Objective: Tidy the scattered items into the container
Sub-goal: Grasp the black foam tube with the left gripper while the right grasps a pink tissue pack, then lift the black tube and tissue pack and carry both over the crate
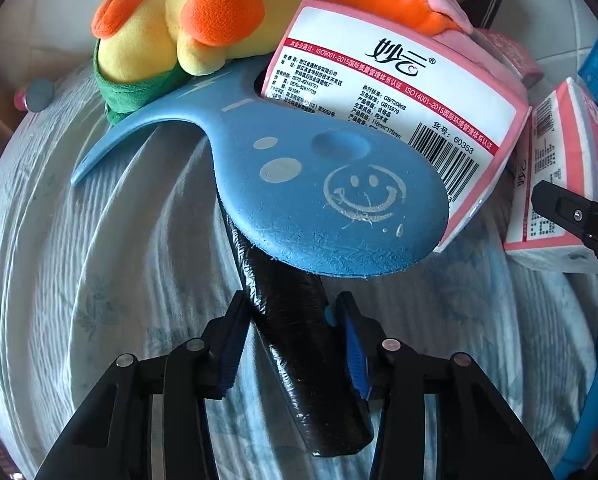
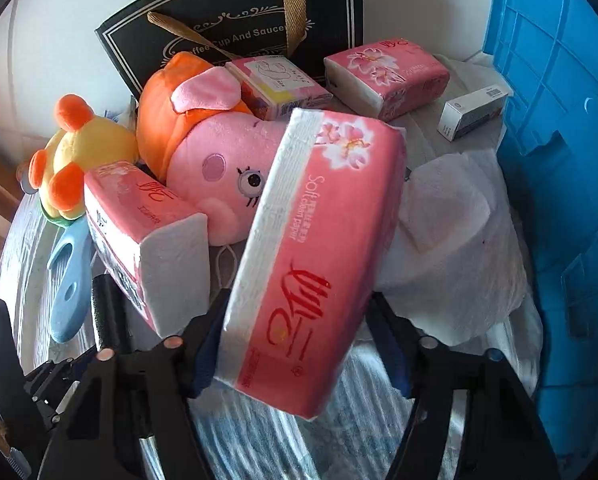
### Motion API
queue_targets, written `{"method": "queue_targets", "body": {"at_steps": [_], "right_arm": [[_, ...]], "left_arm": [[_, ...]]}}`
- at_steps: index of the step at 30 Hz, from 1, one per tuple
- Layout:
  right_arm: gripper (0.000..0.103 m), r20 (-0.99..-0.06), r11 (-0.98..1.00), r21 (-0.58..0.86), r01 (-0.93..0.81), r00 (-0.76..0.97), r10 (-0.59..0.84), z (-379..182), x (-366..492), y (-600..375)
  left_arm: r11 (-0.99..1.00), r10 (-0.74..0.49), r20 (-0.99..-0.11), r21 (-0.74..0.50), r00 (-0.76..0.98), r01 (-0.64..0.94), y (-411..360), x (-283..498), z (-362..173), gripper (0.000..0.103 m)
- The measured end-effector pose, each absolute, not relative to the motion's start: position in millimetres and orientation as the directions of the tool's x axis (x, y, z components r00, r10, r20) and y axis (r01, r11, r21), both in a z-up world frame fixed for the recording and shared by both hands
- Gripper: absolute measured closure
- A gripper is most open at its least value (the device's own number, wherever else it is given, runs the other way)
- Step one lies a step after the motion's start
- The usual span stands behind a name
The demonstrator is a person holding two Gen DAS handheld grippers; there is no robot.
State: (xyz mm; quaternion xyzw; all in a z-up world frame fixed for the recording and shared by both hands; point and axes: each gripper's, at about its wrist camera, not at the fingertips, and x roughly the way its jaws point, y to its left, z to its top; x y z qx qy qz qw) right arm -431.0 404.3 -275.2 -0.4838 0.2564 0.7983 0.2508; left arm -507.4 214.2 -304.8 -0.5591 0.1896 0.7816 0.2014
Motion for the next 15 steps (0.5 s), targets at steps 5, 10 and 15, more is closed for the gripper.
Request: {"method": "queue_targets", "body": {"at_steps": [5, 10, 15], "right_arm": [[0.052, -0.905, -0.746, 0.164, -0.645, -0.4, 0.147, -270, -418, 395], [0.053, -0.901, -0.753, 0.182, -0.632, -0.415, 0.13, -257, -396, 374], [0.053, -0.888, -0.767, 0.19, -0.612, -0.44, 0.131, -238, -373, 347]], "left_arm": [[-0.842, 0.106, -0.948, 0.074, -0.299, -0.534, 205, -499, -300, 0.065], [-0.84, 0.124, -0.94, 0.071, -0.319, -0.537, 192, -483, -285, 0.068], [-0.837, 0.145, -0.927, 0.071, -0.345, -0.542, 175, -463, -265, 0.068]]}}
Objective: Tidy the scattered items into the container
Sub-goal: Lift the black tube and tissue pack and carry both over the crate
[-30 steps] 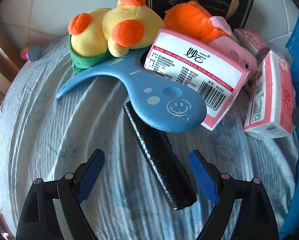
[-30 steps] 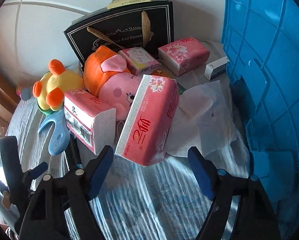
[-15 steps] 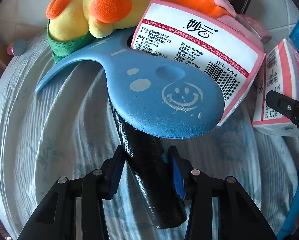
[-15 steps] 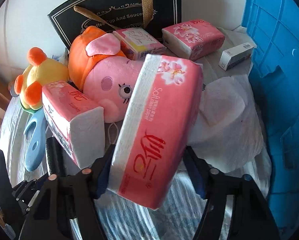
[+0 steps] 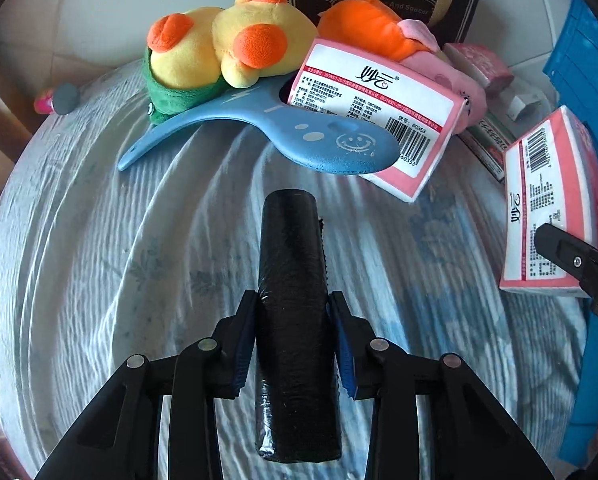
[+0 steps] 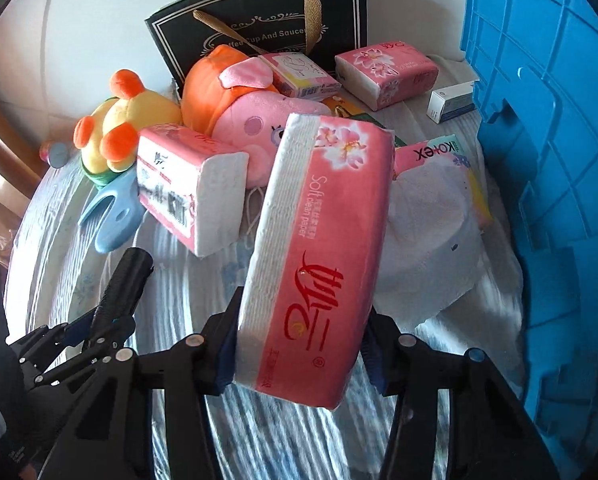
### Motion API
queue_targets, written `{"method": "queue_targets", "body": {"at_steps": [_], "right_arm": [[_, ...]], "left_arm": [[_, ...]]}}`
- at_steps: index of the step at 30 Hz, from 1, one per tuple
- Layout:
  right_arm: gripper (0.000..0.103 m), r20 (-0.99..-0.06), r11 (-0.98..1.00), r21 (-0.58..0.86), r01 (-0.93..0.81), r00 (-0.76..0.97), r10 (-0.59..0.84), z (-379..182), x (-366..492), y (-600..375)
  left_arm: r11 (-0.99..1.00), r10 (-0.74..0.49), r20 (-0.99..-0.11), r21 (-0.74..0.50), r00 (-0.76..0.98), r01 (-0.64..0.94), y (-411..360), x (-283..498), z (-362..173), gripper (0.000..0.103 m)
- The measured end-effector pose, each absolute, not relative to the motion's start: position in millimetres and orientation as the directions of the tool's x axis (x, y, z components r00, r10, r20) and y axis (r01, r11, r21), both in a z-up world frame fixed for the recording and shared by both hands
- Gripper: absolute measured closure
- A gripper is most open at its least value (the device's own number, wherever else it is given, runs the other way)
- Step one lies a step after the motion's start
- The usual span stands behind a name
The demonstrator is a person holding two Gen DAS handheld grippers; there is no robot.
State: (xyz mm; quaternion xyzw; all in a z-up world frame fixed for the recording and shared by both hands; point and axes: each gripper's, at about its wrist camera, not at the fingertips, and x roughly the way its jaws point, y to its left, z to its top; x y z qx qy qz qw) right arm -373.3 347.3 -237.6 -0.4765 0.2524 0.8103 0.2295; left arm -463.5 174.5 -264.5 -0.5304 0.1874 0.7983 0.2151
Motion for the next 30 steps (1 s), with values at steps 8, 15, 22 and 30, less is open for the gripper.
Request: {"method": "queue_targets", "body": {"at_steps": [8, 15, 22, 30], "right_arm": [[0.053, -0.838, -0.815, 0.178, -0.551, -0.519, 0.167, -182, -345, 297], [0.053, -0.764, -0.838, 0.145, -0.526, -0.598, 0.243, -115, -310, 251], [0.053, -0.676, -0.827, 0.099, -0.553, -0.647, 0.352, -48, -256, 229], [0.053, -0.543, -0.772, 0.054, -0.633, -0.667, 0.51, 24, -163, 260]], "left_arm": [[-0.842, 0.211, -0.867, 0.074, -0.452, -0.535, 137, -428, -199, 0.068], [-0.836, 0.305, -0.781, 0.055, -0.544, -0.547, 100, -395, -130, 0.068], [-0.792, 0.411, -0.699, 0.044, -0.585, -0.609, 97, -351, -76, 0.068], [-0.726, 0.535, -0.601, 0.033, -0.594, -0.687, 143, -284, -16, 0.068]]}}
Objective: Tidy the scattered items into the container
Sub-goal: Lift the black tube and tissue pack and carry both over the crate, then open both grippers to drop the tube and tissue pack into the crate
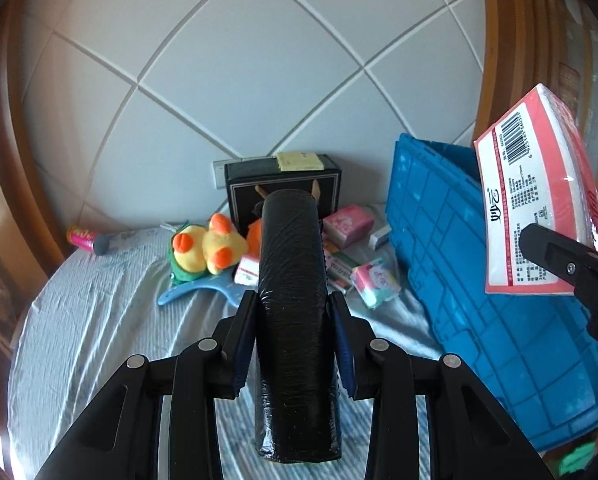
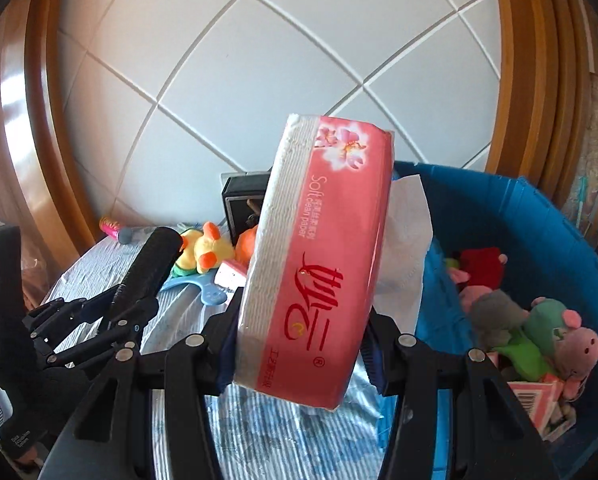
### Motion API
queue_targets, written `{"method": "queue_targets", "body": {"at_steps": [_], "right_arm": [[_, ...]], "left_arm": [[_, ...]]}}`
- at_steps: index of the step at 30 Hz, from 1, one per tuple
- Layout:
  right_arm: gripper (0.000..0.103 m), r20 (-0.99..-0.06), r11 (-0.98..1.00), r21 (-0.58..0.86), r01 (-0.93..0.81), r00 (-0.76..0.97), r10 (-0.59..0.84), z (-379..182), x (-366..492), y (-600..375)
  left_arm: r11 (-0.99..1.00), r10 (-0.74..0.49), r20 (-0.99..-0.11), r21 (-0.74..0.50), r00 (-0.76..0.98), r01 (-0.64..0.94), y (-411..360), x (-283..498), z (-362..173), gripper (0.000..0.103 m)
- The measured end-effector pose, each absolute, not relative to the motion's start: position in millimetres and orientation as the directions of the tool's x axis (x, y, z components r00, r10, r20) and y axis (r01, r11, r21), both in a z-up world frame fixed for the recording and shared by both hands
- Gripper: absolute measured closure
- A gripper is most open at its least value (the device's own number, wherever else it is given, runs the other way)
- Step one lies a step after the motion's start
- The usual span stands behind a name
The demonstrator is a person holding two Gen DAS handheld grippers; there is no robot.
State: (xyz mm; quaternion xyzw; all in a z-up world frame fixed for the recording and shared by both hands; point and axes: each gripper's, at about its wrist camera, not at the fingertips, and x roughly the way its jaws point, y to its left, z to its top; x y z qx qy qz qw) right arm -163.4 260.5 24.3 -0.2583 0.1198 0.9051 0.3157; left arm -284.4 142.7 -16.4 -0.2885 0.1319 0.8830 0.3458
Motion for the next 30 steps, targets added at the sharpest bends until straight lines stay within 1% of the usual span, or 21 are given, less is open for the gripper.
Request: {"method": "queue_targets", "body": {"at_steps": [3, 5, 8, 11, 14, 20, 24, 30], "right_arm": [[0.053, -0.483, -0.75, 0.027, -0.66, -0.666, 0.568, 48, -118, 282], [0.053, -0.466, -0.736, 0.002, -0.677, -0.651, 0.598, 59, -91, 302], [0.053, -0.476, -0.711, -0.021, -0.703, -0.618, 0.626, 60, -54, 333], [0.053, -0.504, -0.69, -0.017, -0.724, -0.589, 0.631, 52, -23, 363], [0.053, -0.531, -0.677, -0.014, -0.736, -0.568, 0.629, 40, -2, 391], [0.053, -0.56, -0.66, -0.003, -0.751, -0.546, 0.624, 22, 35, 429], [0.053, -0.572, -0.655, 0.01, -0.755, -0.542, 0.616, 12, 47, 445], [0.053, -0.576, -0.646, 0.019, -0.763, -0.537, 0.616, 6, 49, 452]], "left_arm": [[-0.694, 0.592, -0.545, 0.031, -0.594, -0.72, 173, -250, 6, 0.068], [-0.684, 0.617, -0.513, 0.025, -0.597, -0.729, 196, -226, 20, 0.068], [-0.65, 0.658, -0.499, 0.001, -0.564, -0.76, 235, -192, 36, 0.069], [-0.629, 0.678, -0.492, -0.004, -0.546, -0.777, 270, -161, 49, 0.068], [-0.613, 0.695, -0.489, -0.018, -0.528, -0.79, 301, -138, 61, 0.069], [-0.582, 0.705, -0.496, 0.006, -0.508, -0.813, 352, -101, 68, 0.069], [-0.567, 0.695, -0.514, 0.039, -0.503, -0.823, 375, -82, 63, 0.068], [-0.568, 0.667, -0.551, 0.059, -0.502, -0.821, 388, -76, 50, 0.068]]}}
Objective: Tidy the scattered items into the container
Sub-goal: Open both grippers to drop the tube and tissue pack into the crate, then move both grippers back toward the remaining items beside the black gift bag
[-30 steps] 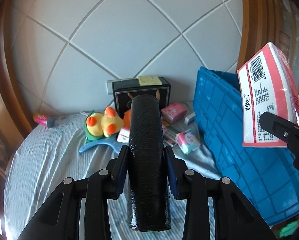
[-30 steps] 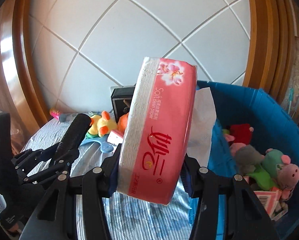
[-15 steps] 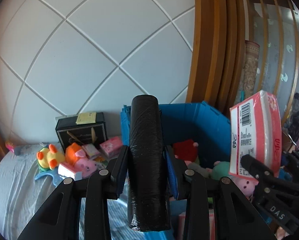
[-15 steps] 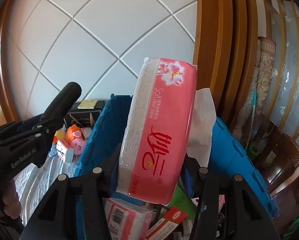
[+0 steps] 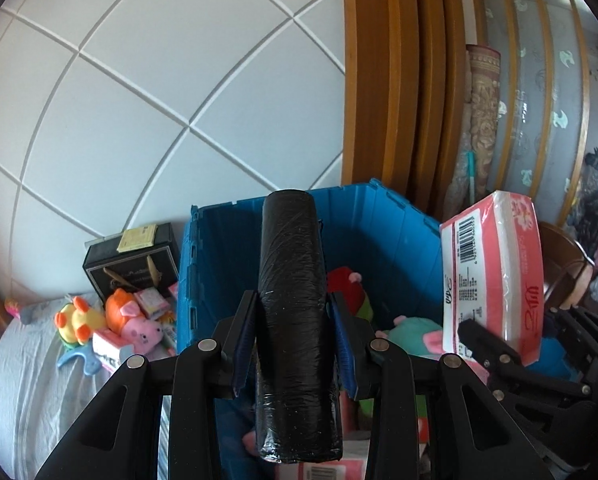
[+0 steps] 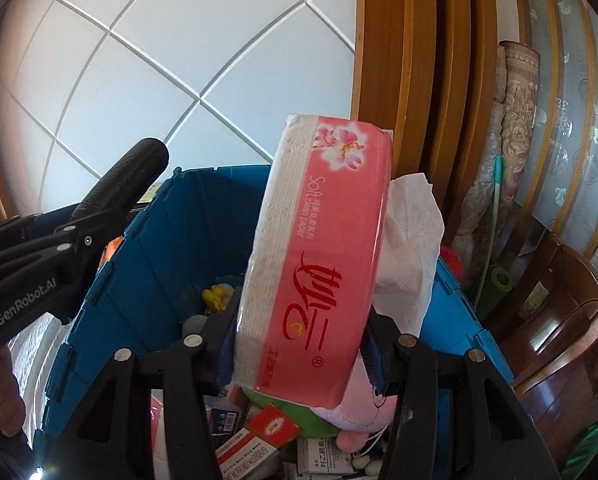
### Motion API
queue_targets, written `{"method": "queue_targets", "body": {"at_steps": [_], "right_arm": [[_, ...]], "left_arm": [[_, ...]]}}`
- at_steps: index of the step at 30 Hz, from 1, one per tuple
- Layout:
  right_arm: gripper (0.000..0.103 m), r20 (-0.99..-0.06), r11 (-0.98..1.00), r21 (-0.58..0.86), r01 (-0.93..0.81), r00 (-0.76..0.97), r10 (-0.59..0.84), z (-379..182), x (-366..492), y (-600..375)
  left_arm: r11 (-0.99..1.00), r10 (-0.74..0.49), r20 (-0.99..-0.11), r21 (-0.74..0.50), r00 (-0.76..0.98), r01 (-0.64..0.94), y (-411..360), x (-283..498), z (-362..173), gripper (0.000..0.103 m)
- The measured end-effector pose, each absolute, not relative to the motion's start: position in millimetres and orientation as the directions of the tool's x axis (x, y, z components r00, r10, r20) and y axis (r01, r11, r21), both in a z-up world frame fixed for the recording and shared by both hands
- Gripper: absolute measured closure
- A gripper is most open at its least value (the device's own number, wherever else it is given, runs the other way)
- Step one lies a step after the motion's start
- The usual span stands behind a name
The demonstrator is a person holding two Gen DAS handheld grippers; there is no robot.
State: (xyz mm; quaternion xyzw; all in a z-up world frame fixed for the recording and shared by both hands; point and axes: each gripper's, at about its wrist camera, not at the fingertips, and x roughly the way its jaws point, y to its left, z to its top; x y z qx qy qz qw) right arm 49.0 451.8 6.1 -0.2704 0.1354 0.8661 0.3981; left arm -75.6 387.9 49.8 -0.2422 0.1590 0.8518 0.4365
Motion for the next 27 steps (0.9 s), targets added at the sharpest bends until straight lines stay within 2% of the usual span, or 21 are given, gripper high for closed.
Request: {"method": "queue_targets", "body": {"at_steps": [2, 4, 5, 8, 12, 13, 19, 21, 23, 27], "right_arm": [[0.051, -0.578, -0.635, 0.015, -0.772, -0.525, 0.625, 5, 48, 455], [0.051, -0.58, -0.627, 0.012, -0.779, -0.516, 0.63, 4, 47, 456], [0.048, -0.579, -0.624, 0.013, -0.781, -0.515, 0.632, 4, 48, 456], [0.035, -0.577, -0.614, 0.016, -0.789, -0.509, 0.639, 5, 49, 456], [0.028, -0.574, -0.614, 0.025, -0.789, -0.514, 0.637, 7, 48, 449], [0.022, -0.573, -0.614, 0.027, -0.789, -0.515, 0.637, 7, 47, 447], [0.009, -0.564, -0.615, 0.028, -0.788, -0.52, 0.641, 13, 39, 432], [0.008, -0.559, -0.617, 0.025, -0.787, -0.522, 0.644, 16, 35, 422], [0.0, -0.554, -0.615, 0.026, -0.788, -0.523, 0.647, 18, 31, 413], [0.0, -0.549, -0.614, 0.034, -0.788, -0.529, 0.648, 19, 17, 389]], "left_arm": [[-0.569, 0.66, -0.554, 0.073, -0.508, -0.819, 387, -75, 47, 0.057], [-0.574, 0.652, -0.541, 0.106, -0.532, -0.812, 385, -71, 45, 0.03], [-0.576, 0.651, -0.533, 0.117, -0.541, -0.809, 383, -69, 45, 0.027], [-0.57, 0.652, -0.531, 0.127, -0.541, -0.812, 375, -68, 44, 0.025], [-0.575, 0.648, -0.536, 0.121, -0.54, -0.809, 362, -72, 43, 0.022], [-0.577, 0.646, -0.536, 0.122, -0.543, -0.807, 358, -73, 43, 0.021], [-0.595, 0.638, -0.537, 0.113, -0.553, -0.796, 324, -90, 42, 0.018], [-0.602, 0.63, -0.536, 0.118, -0.561, -0.789, 309, -98, 41, 0.018], [-0.614, 0.622, -0.532, 0.124, -0.575, -0.779, 292, -108, 40, 0.017], [-0.631, 0.606, -0.537, 0.124, -0.587, -0.766, 256, -132, 34, 0.014]]}}
